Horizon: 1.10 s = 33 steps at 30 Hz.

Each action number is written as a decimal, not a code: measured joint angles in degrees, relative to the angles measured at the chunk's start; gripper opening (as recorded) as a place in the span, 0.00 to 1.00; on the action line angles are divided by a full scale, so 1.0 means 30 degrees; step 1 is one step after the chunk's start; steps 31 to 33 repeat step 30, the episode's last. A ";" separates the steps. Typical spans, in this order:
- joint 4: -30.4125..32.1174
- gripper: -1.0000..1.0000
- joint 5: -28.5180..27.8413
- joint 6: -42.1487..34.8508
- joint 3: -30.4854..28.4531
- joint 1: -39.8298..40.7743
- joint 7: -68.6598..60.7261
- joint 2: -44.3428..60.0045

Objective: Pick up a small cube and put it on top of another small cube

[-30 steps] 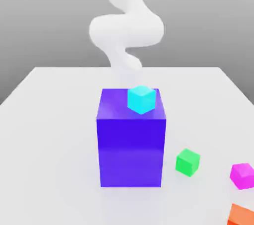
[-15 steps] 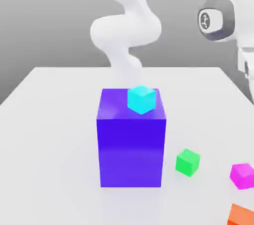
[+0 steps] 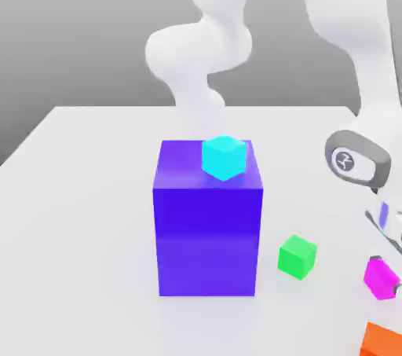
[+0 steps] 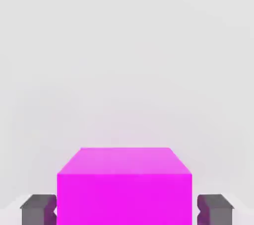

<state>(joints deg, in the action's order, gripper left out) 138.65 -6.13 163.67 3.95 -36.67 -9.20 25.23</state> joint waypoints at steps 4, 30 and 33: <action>0.0102 0.00 0.0037 -0.0364 0.0118 0.0097 -0.0057 -0.0466; 0.8309 1.00 0.1841 0.1036 -0.0579 0.2975 0.5671 -0.7314; 0.8309 1.00 0.1841 0.1036 -0.0579 0.2975 0.5671 -0.7314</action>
